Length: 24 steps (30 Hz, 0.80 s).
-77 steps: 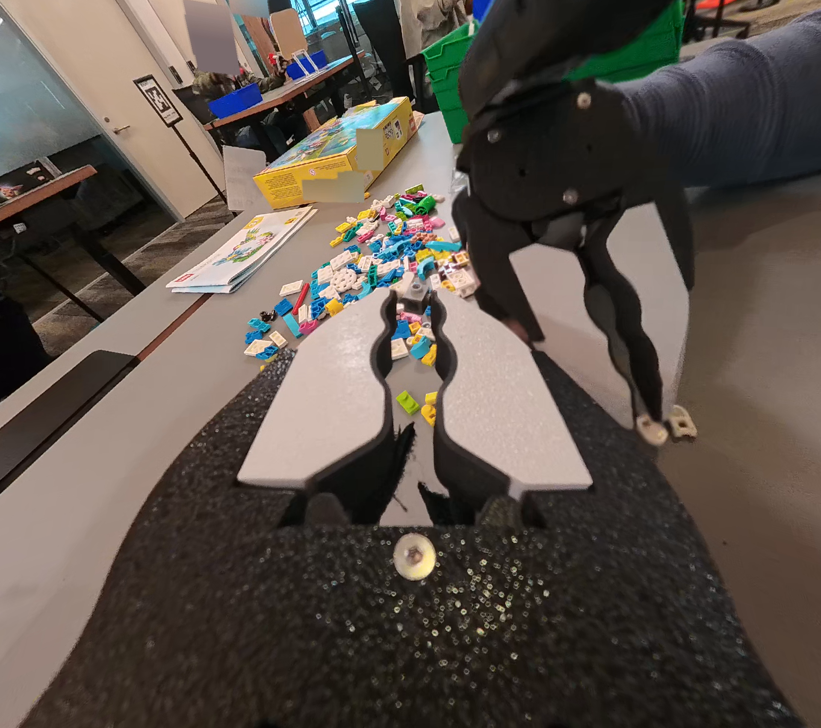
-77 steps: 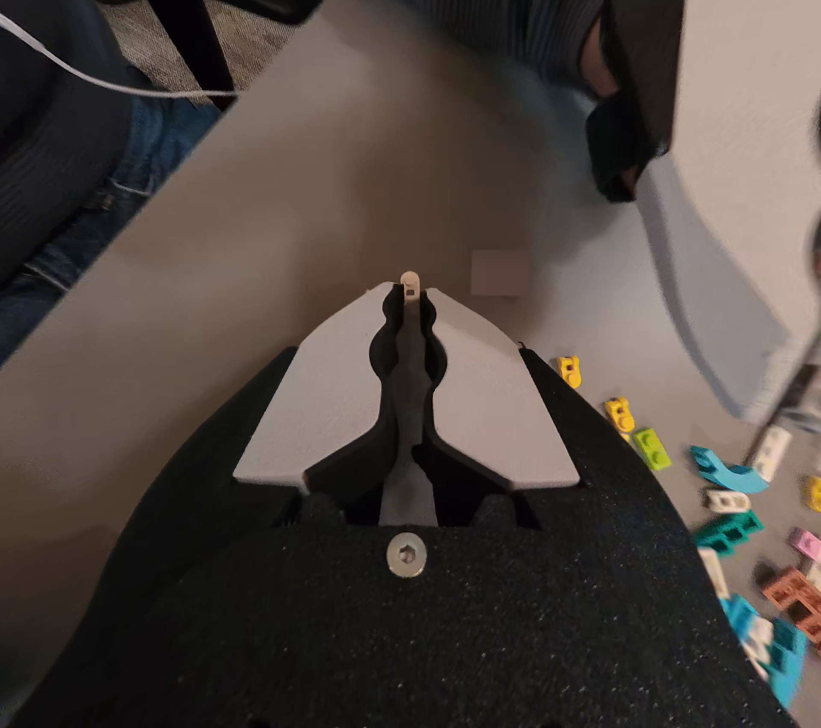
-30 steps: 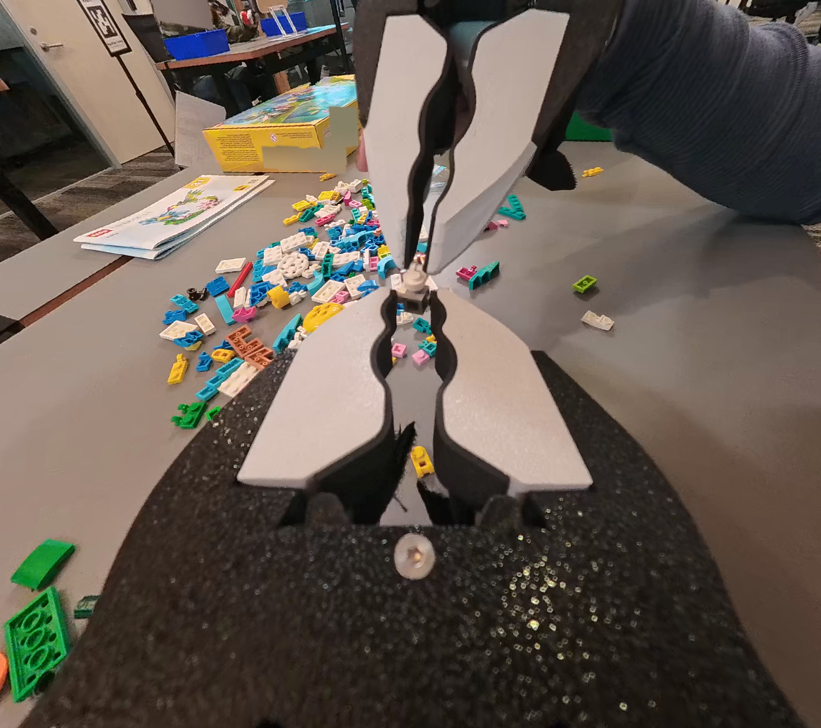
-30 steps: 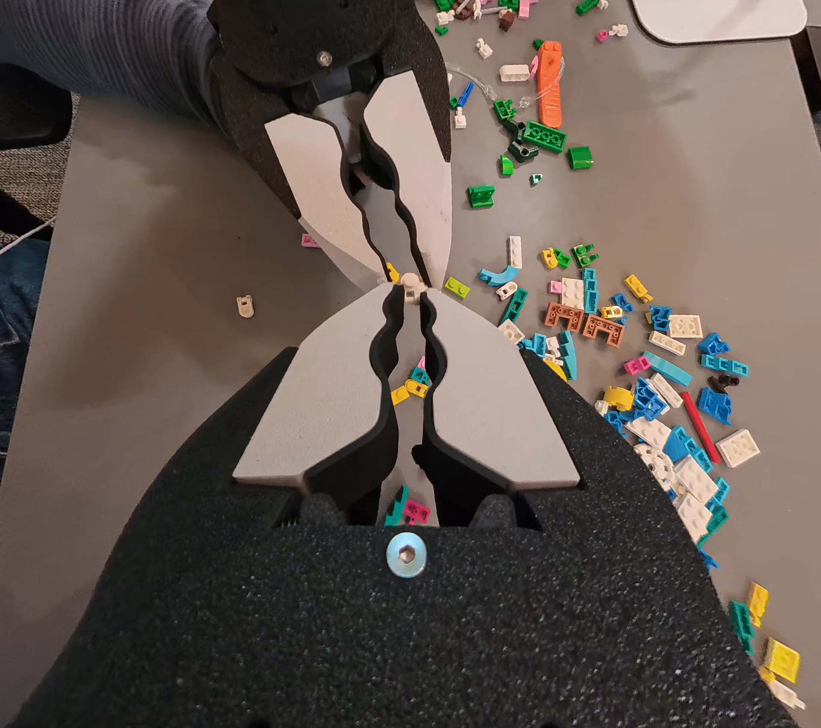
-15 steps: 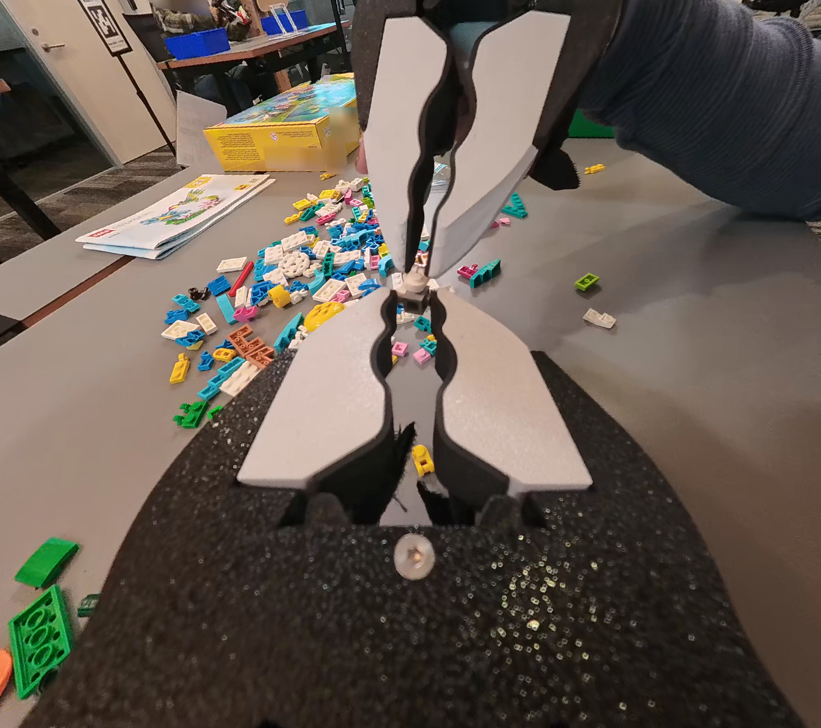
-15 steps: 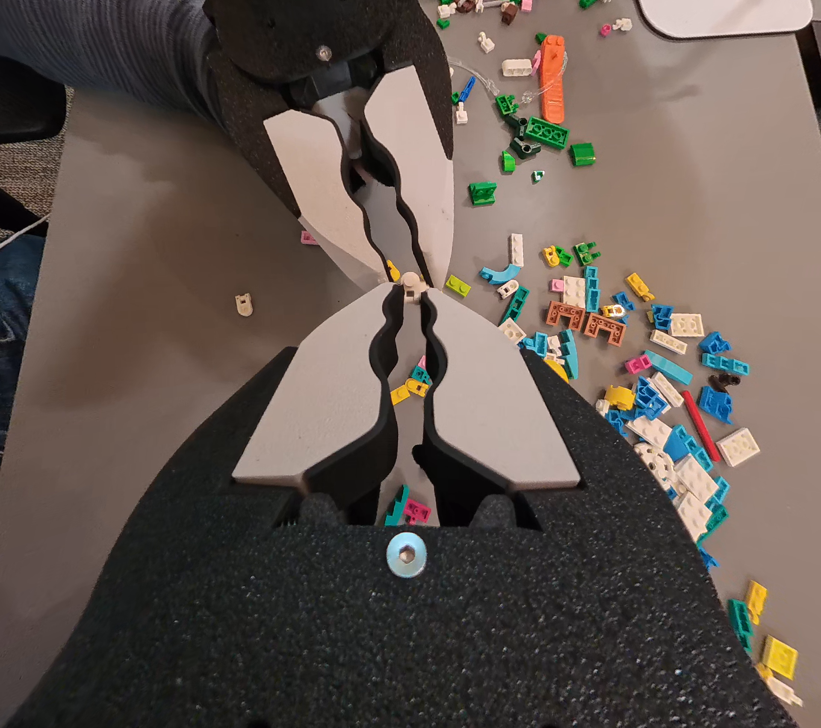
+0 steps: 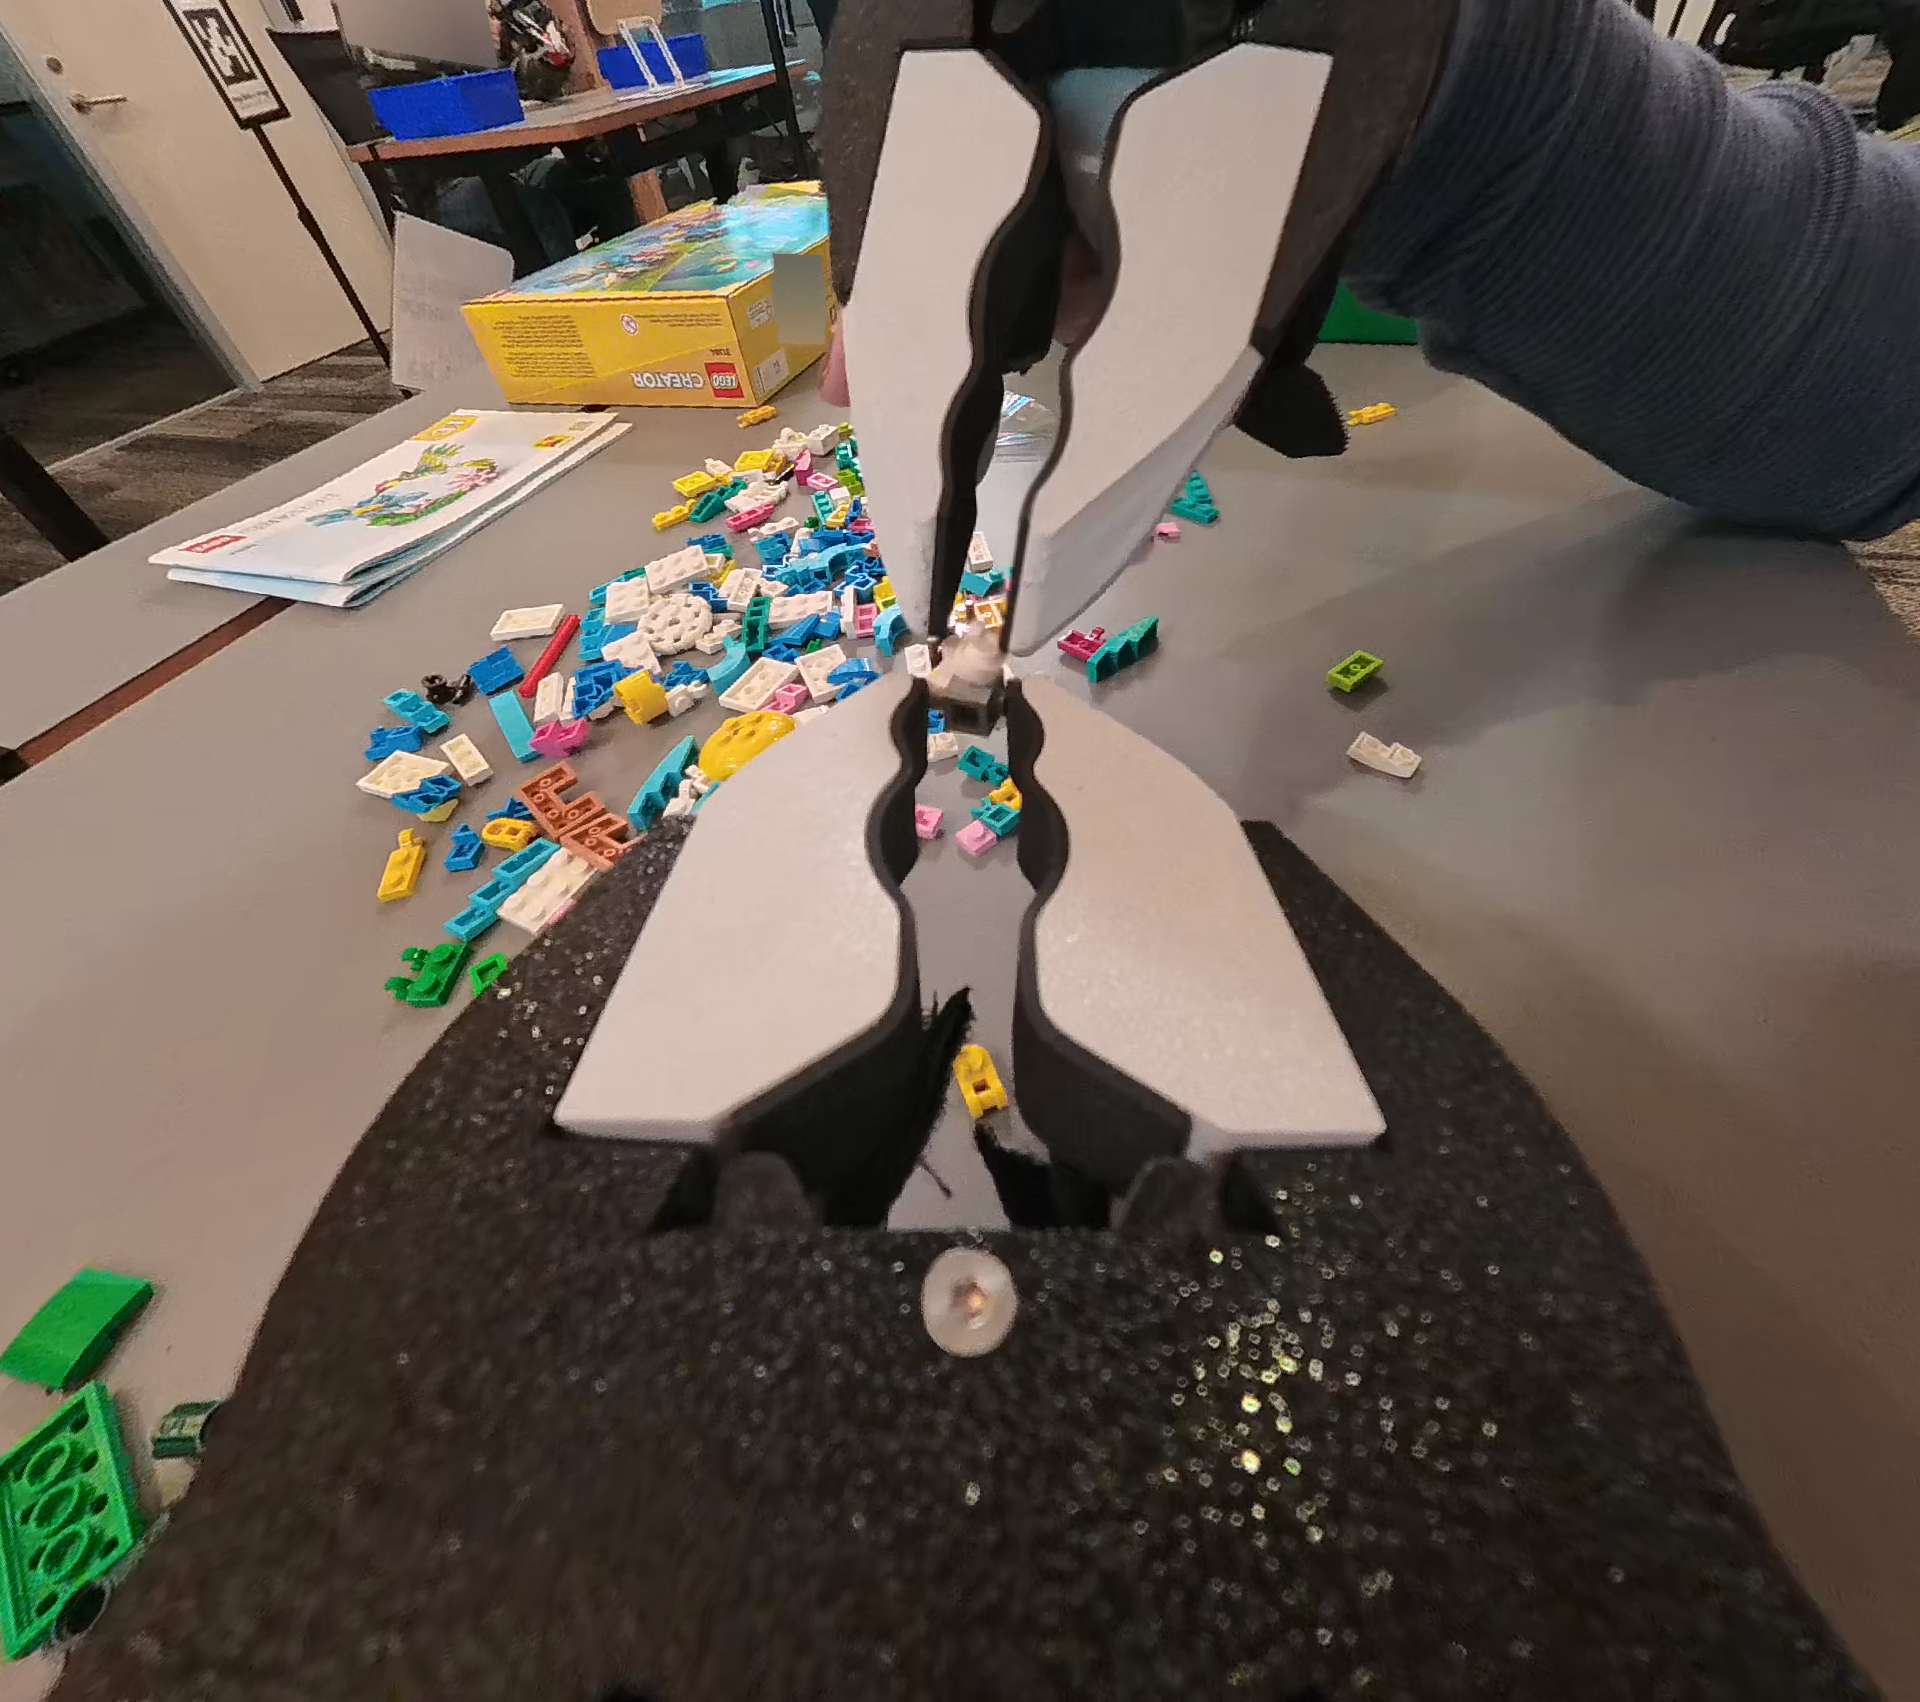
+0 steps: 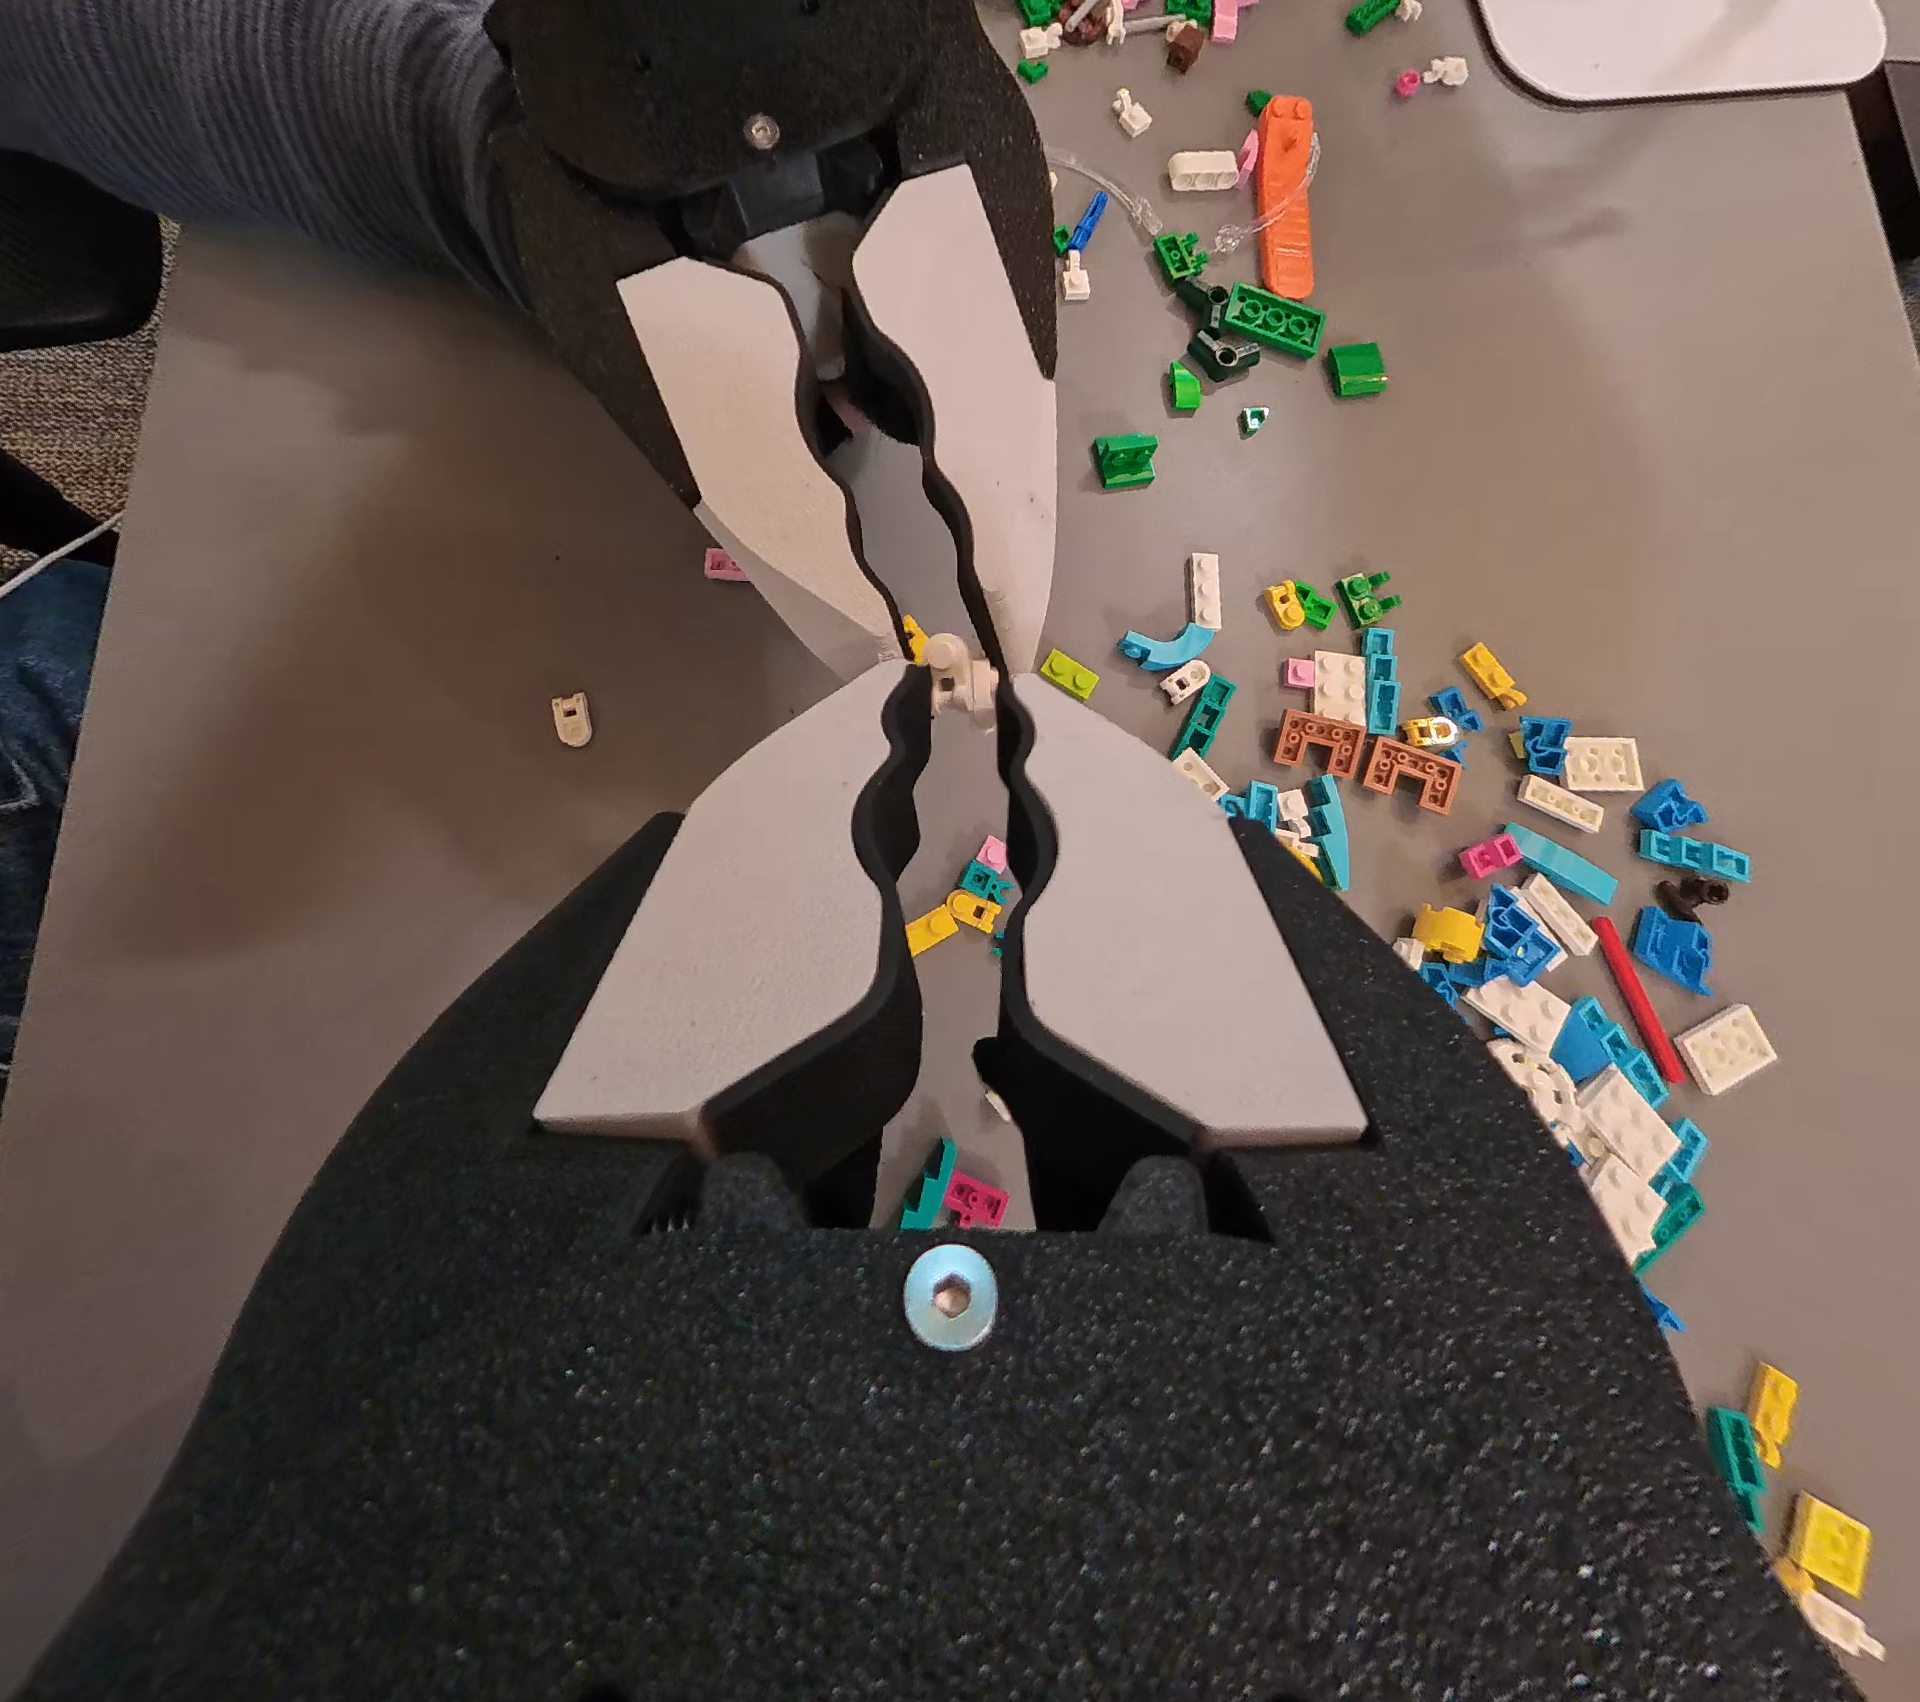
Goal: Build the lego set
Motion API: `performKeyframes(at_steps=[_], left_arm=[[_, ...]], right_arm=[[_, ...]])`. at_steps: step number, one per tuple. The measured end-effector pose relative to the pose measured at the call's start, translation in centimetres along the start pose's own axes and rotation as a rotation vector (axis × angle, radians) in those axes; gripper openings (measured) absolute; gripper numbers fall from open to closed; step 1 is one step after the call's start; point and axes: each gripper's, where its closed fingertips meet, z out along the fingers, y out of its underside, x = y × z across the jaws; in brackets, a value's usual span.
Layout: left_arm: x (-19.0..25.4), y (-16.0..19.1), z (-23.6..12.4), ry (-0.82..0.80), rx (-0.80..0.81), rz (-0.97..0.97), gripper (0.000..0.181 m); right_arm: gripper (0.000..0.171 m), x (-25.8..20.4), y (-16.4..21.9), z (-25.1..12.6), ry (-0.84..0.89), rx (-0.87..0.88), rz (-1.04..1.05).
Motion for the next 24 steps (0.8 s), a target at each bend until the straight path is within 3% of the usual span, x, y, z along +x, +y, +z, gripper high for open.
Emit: performKeyframes(at_steps=[19,24], left_arm=[[0.1,-0.2,-0.1,0.019,0.017,-0.026,0.014],[-0.1,-0.5,-0.4,0.029,0.040,-0.070,0.014]], right_arm=[[0.012,0.2,-0.4,-0.3,0.010,0.030,-0.004],[0.035,-0.5,-1.3,-1.3,0.039,0.103,-0.170]])
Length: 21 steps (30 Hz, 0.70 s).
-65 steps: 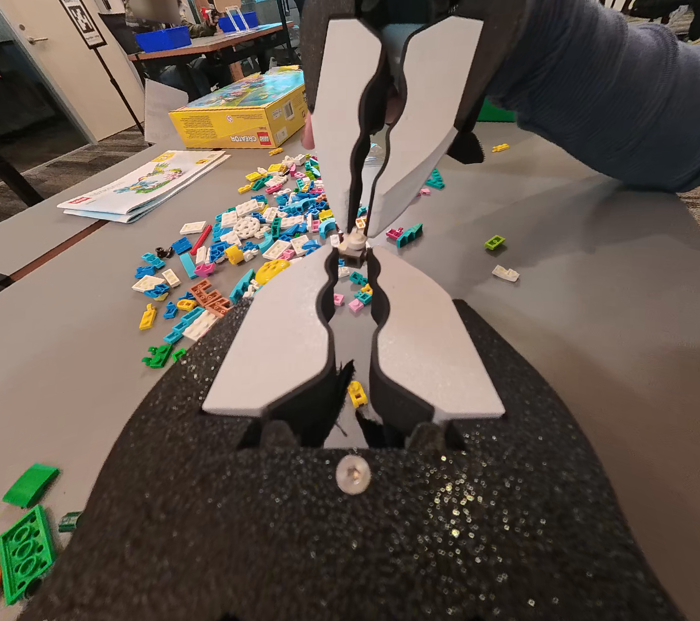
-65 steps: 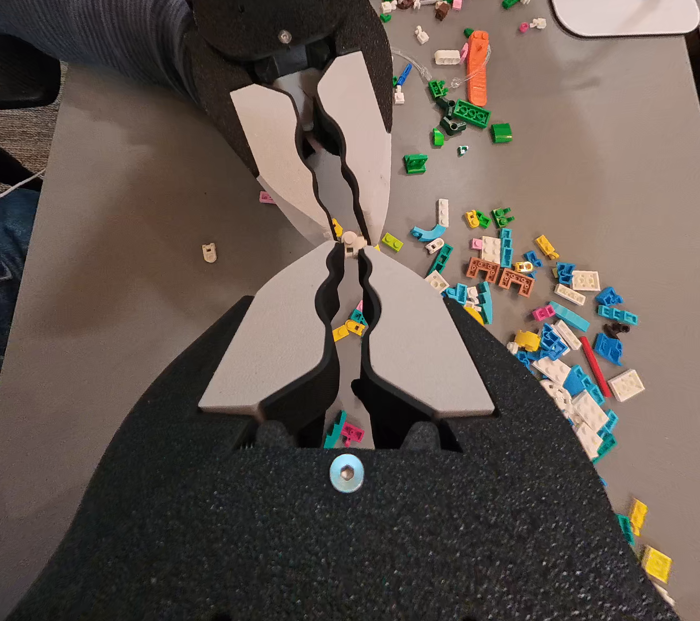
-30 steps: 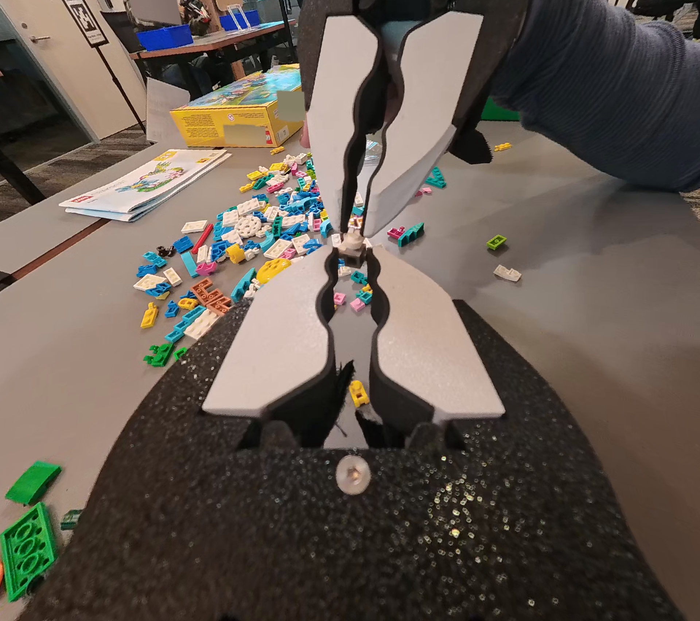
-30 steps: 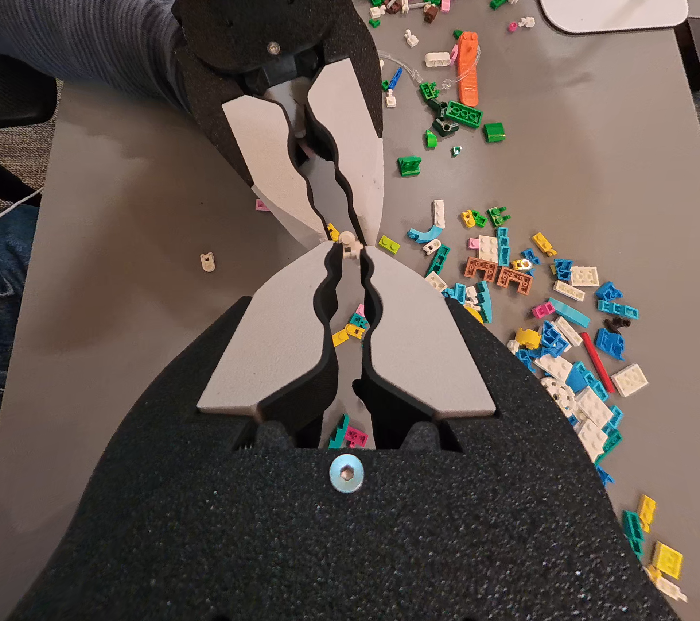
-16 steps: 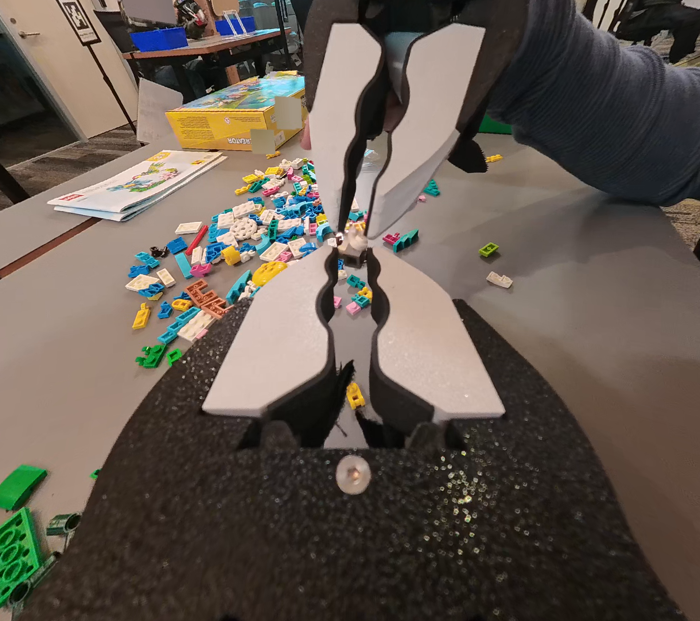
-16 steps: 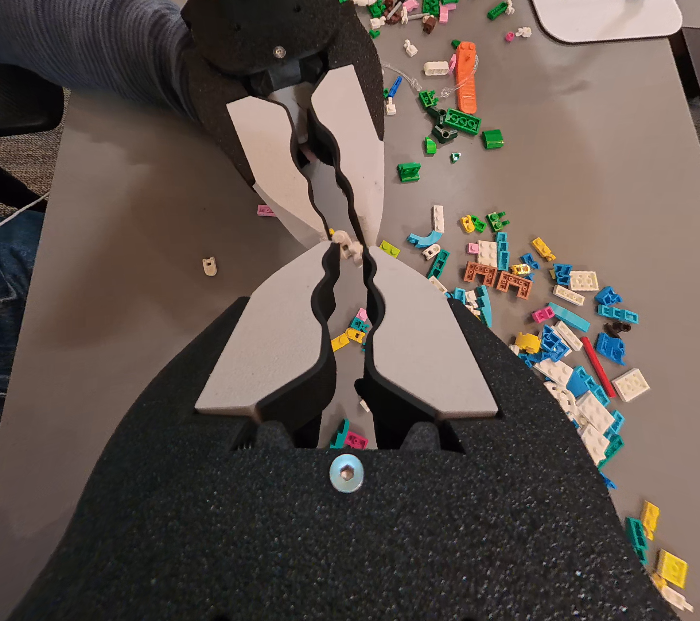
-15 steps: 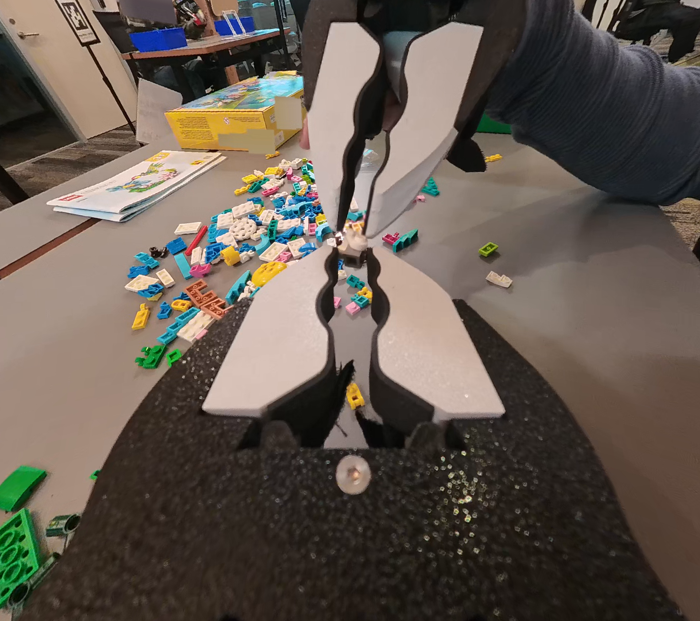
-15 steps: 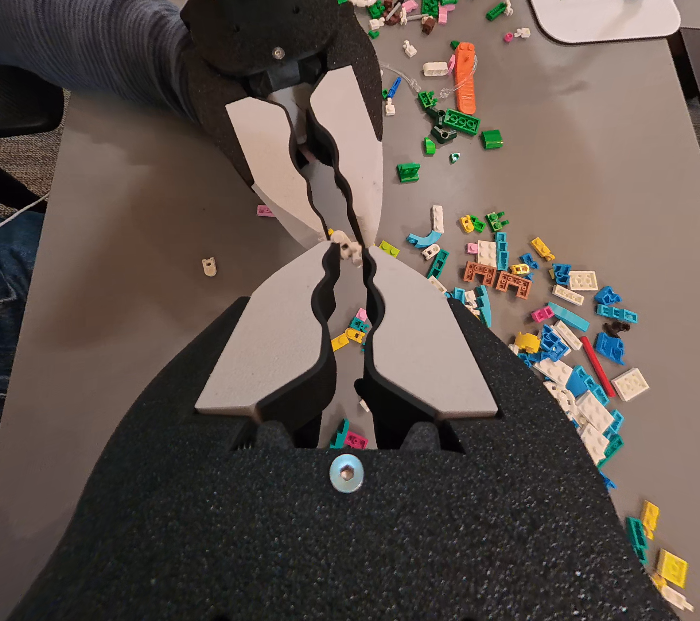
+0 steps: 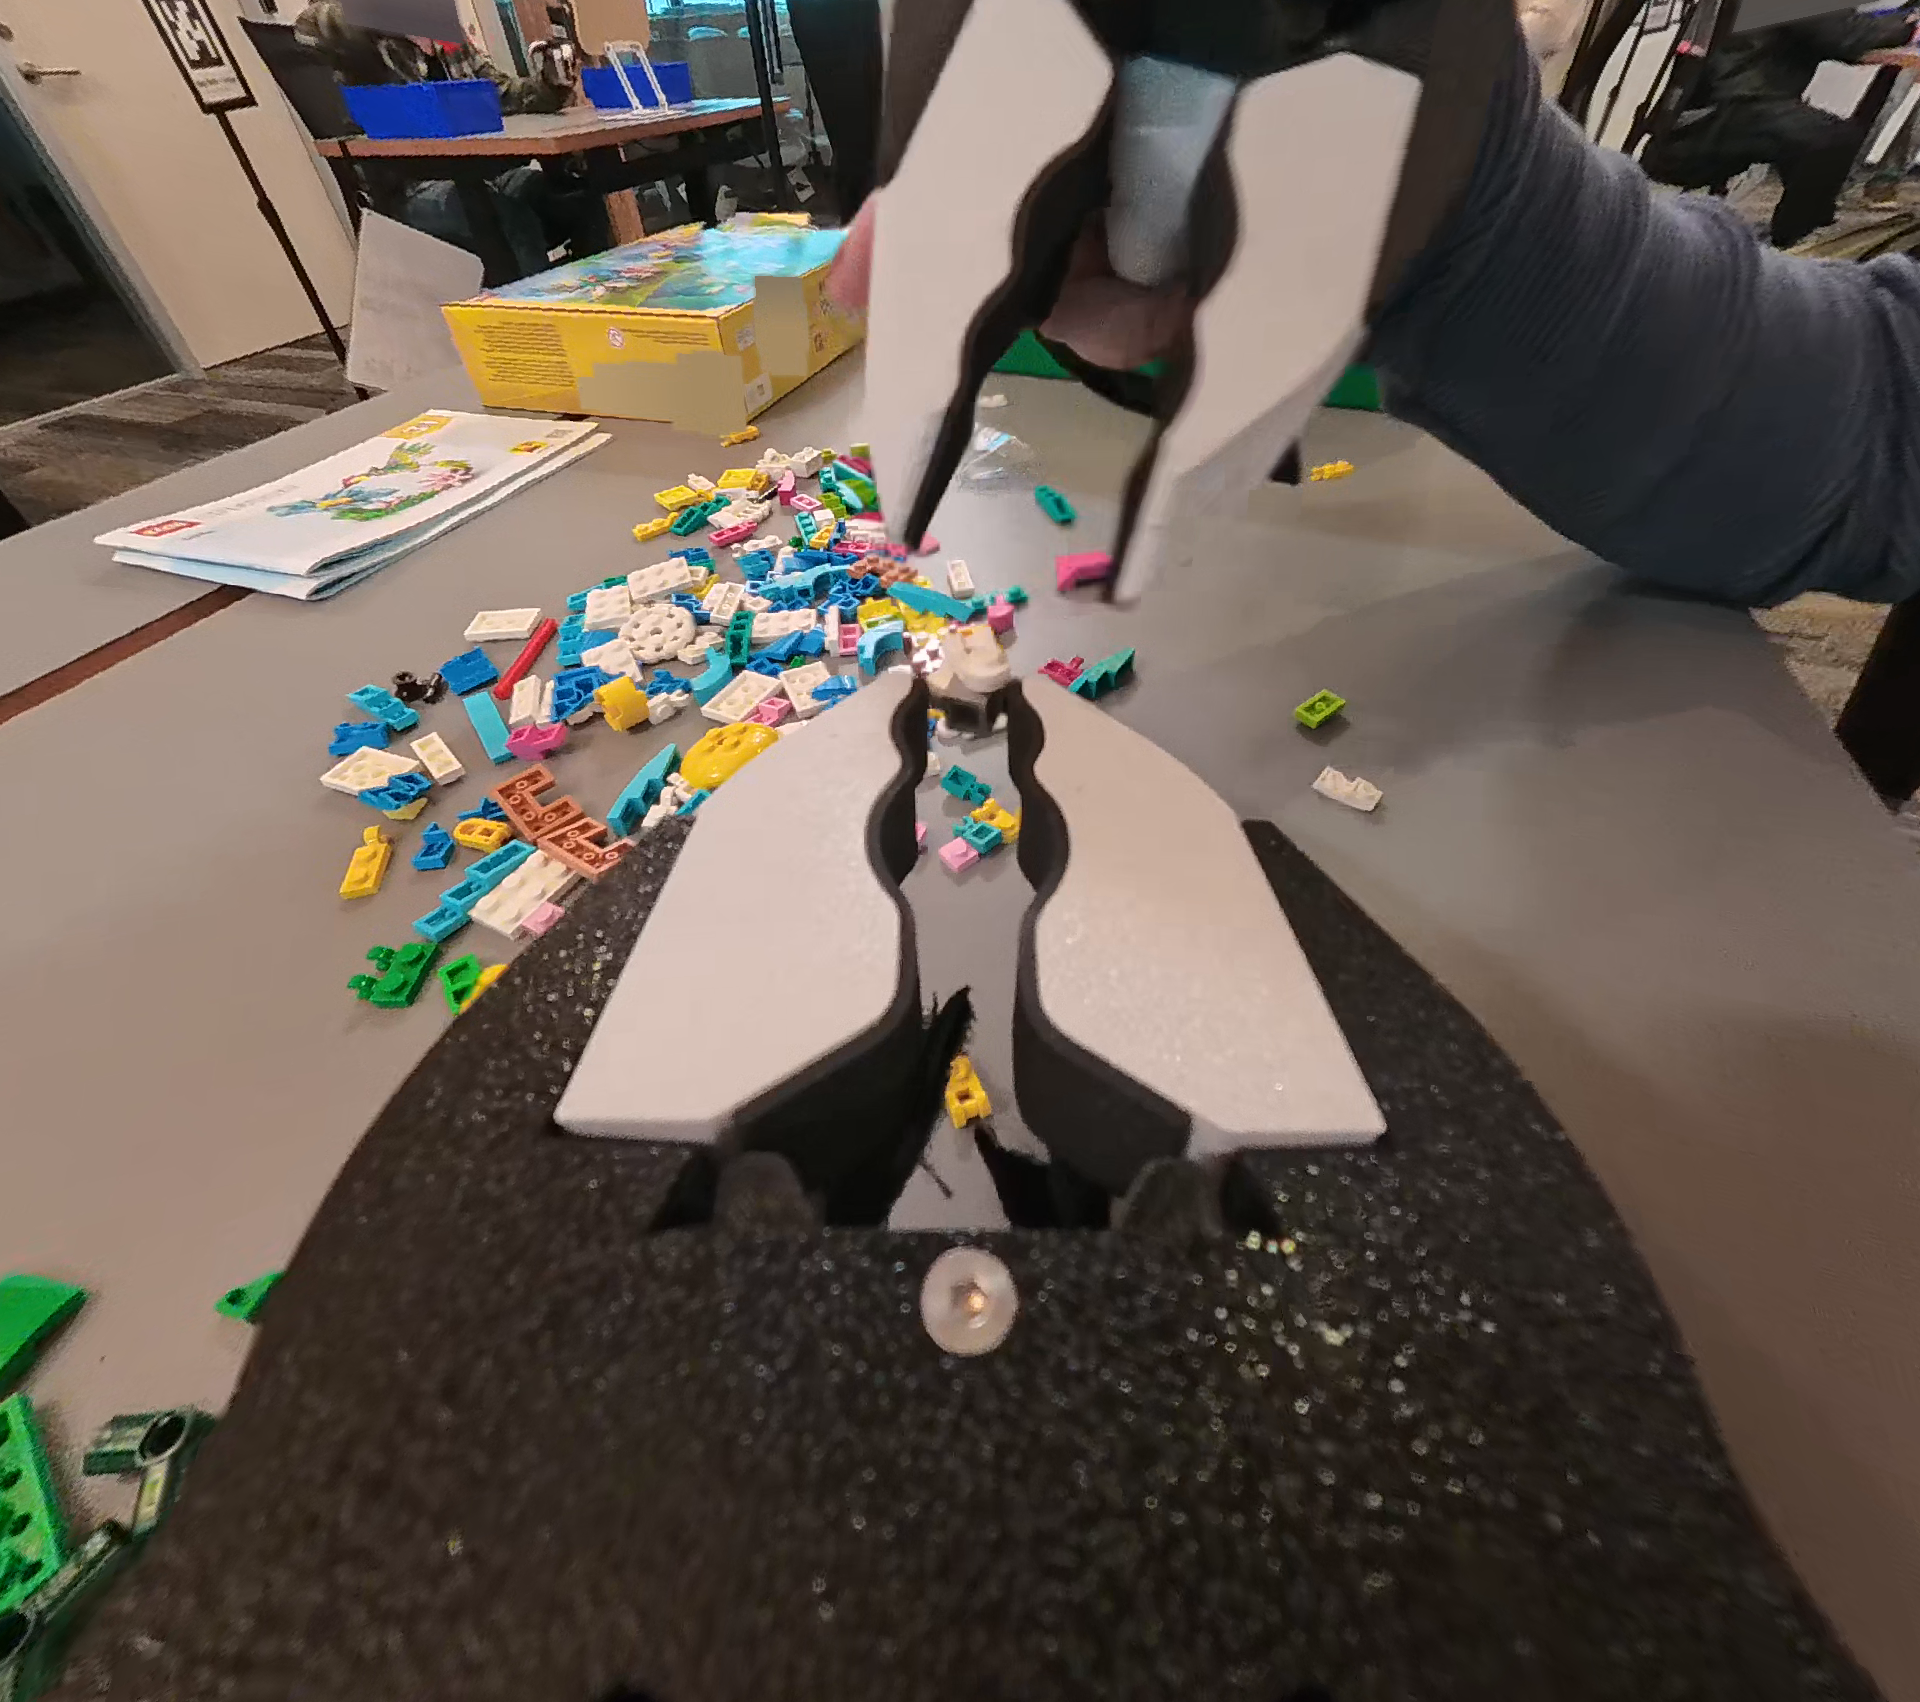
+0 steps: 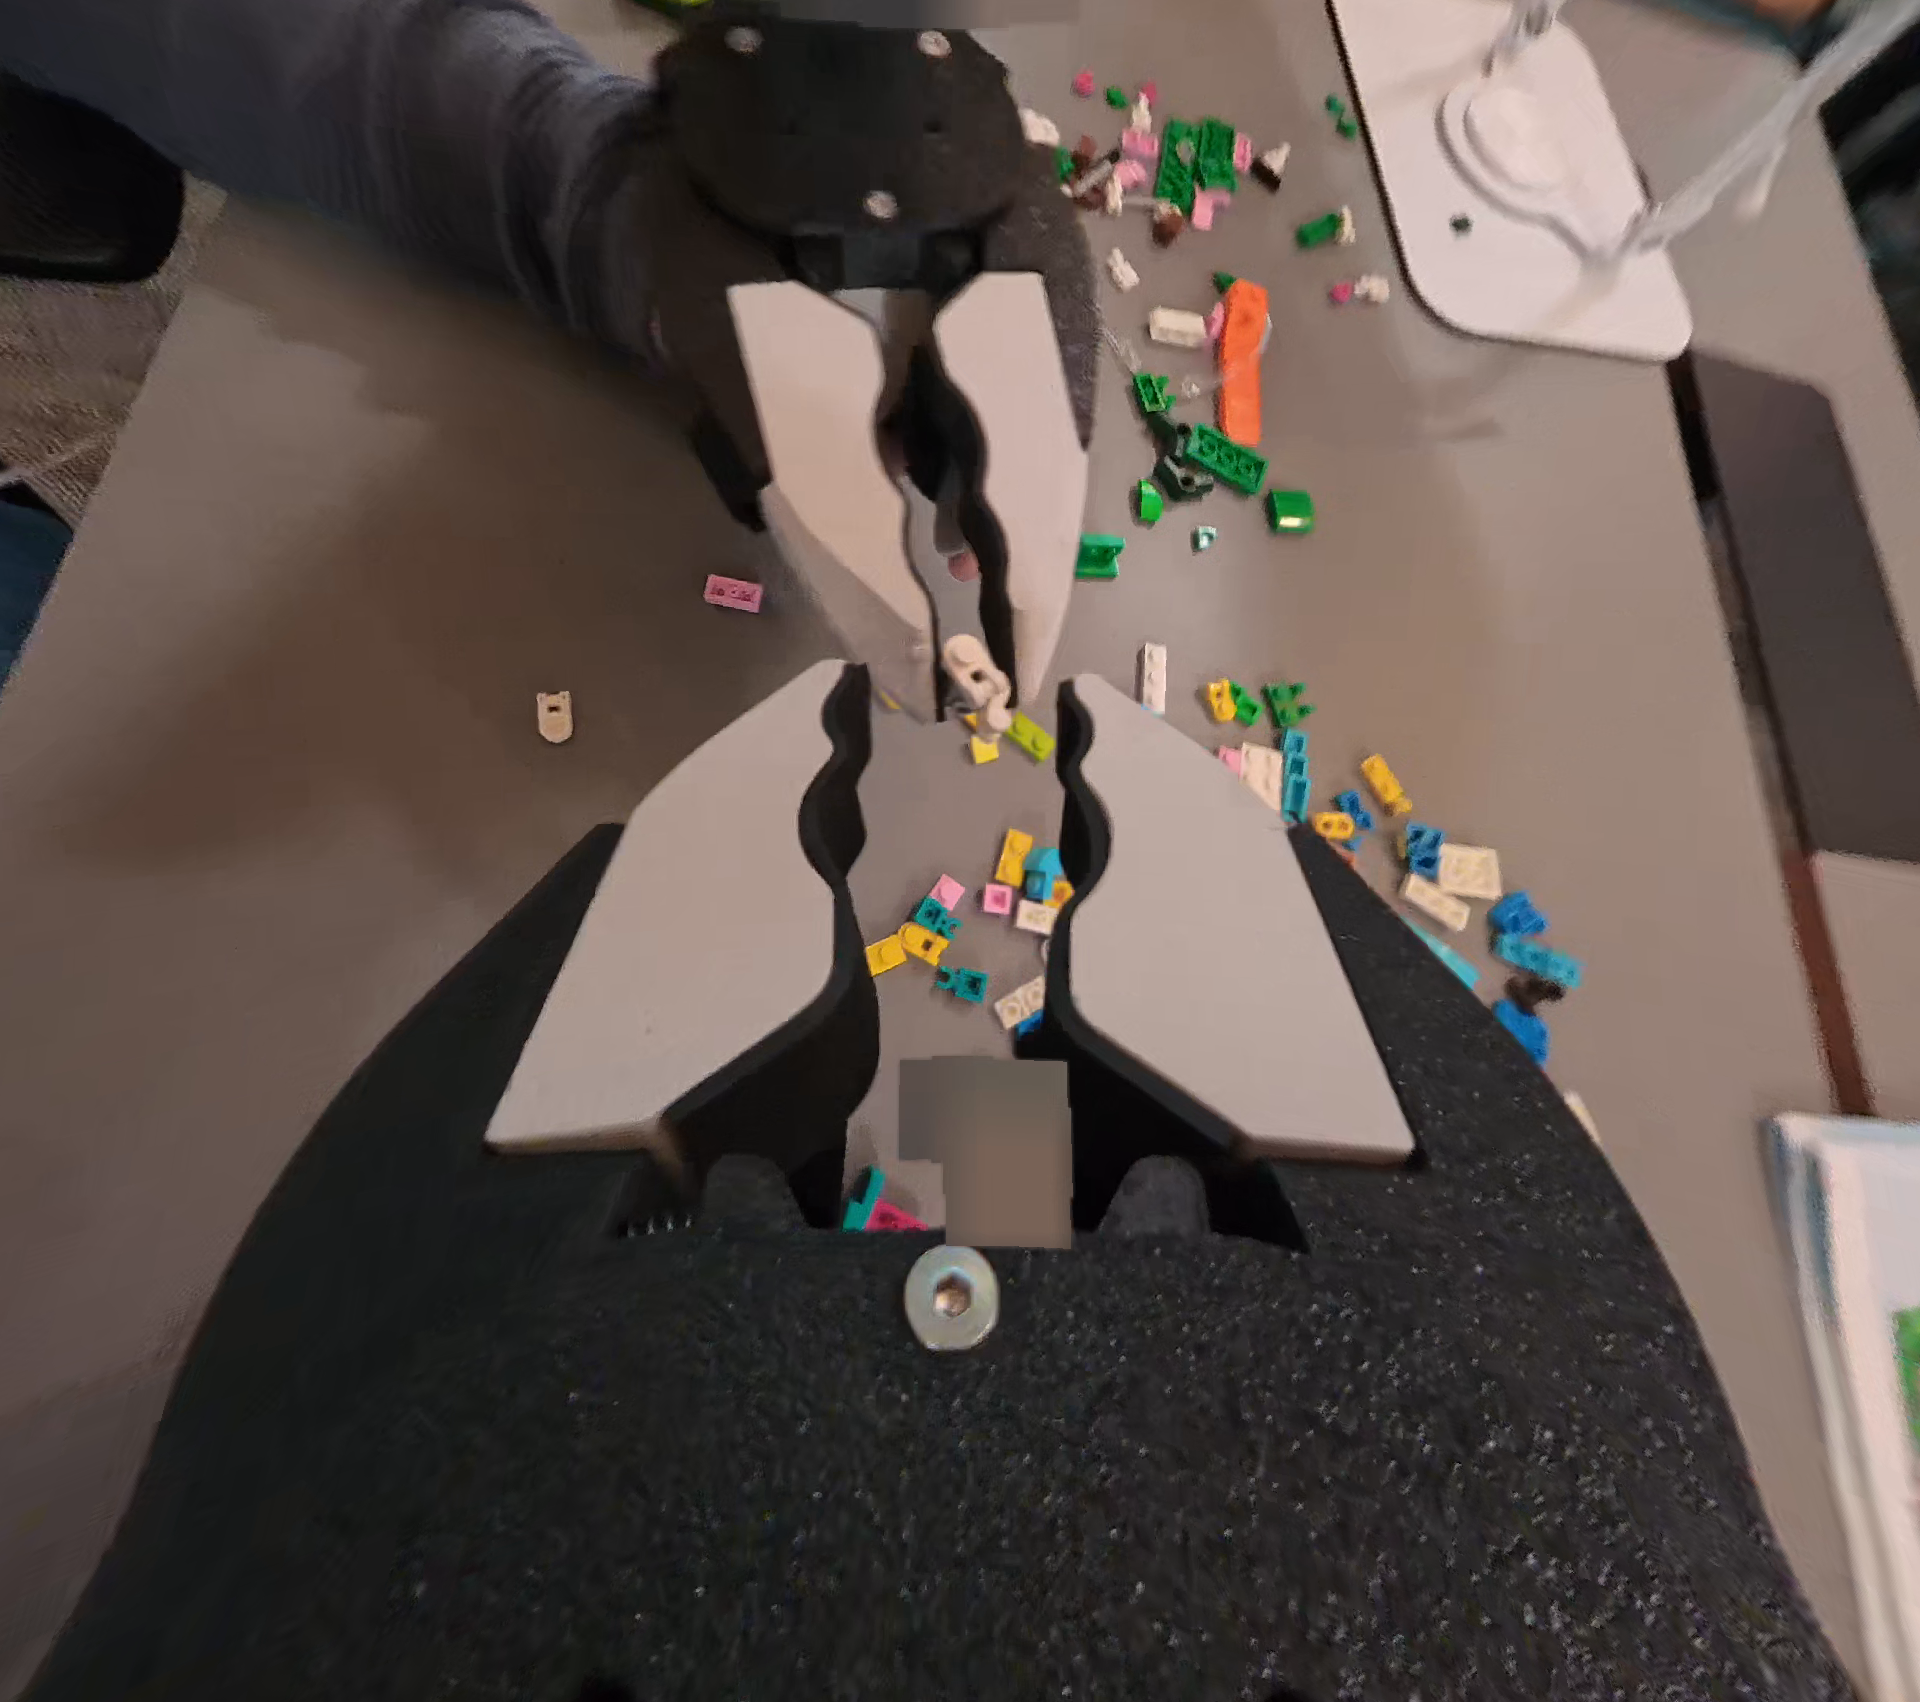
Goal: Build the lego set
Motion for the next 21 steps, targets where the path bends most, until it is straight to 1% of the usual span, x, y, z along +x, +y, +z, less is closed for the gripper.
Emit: performKeyframes(at_steps=[3,9,15,21], left_arm=[[0.0,-0.4,-0.3,0.025,0.026,-0.047,0.014],[0.0,-1.2,-0.8,0.081,0.076,-0.147,0.014],[0.1,-1.4,-0.9,0.104,0.087,-0.189,0.014],[0.8,-1.2,-0.7,0.154,0.068,-0.202,0.014]], right_arm=[[0.050,-1.3,0.2,0.1,0.029,0.005,-0.207],[0.052,-0.9,-0.1,1.2,0.291,0.010,-0.561],[0.046,0.1,-0.2,1.9,0.444,-0.047,-0.740],[0.038,-0.2,-1.0,1.9,0.439,0.018,-0.759]])
